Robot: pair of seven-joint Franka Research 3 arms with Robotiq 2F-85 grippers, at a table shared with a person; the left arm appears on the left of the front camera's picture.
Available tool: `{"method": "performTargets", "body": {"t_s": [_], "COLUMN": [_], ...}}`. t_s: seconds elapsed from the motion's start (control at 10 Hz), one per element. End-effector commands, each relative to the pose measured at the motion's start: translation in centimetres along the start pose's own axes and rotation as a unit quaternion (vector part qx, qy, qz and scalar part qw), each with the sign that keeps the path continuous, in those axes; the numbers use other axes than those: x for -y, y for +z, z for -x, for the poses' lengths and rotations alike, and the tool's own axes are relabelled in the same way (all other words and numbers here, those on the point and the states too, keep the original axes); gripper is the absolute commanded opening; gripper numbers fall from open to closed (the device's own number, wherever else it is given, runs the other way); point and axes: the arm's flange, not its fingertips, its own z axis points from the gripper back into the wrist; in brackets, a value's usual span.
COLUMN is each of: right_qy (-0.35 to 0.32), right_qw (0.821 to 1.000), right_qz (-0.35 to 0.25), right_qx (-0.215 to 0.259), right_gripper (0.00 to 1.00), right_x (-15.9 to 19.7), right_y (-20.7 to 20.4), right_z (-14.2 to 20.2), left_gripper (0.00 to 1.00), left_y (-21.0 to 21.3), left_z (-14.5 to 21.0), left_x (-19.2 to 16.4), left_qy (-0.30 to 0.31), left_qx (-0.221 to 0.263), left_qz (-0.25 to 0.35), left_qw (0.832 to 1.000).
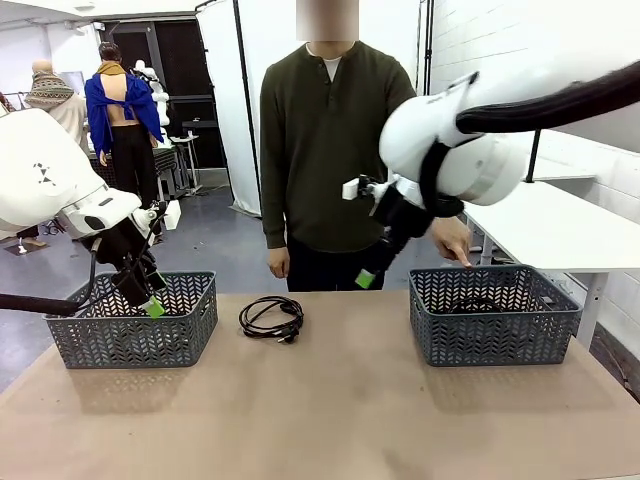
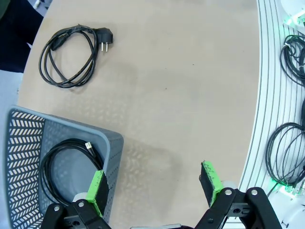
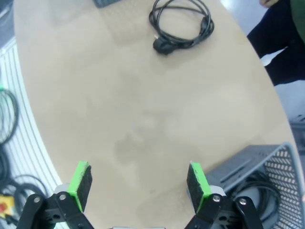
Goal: Organize the cables according to human instructions.
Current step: Pick up a bundle of cables and place it in the basket indicated by the human.
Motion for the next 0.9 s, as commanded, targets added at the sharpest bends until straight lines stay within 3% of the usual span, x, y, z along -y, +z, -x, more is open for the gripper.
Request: {"method": "performTargets", "body": {"t_s": [0.0,0.4,0.7,0.8], "right_qy": [-0.043,-0.080,-0.064,-0.073], "right_qw": [0.999,0.995,0.995,0.996], "right_qz": [0.003,0.031,0.023,0.029], "right_qx": [-0.026,-0.057,-0.073,-0.052], "right_gripper": [1.00,1.00,1.00,1.00], "right_x": [0.9,1.5,1.2,1.2], "right_y": [-1.4,-5.8,-6.8,-7.0], "right_z": [-4.0,-9.8,-10.5,-9.9], "left_gripper": [1.00,1.00,1.00,1.00], "left_y": [0.1,0.1,0.1,0.1], "left_z": [0.0,0.0,0.0,0.0], "left_x": [0.0,0.0,0.0,0.0], "left_qy": [0.002,0.002,0.002,0.002], "left_qx": [0.000,0.000,0.000,0.000], "left_qz": [-0.002,-0.002,-0.002,-0.002], "left_qw": [1.000,1.000,1.000,1.000]}}
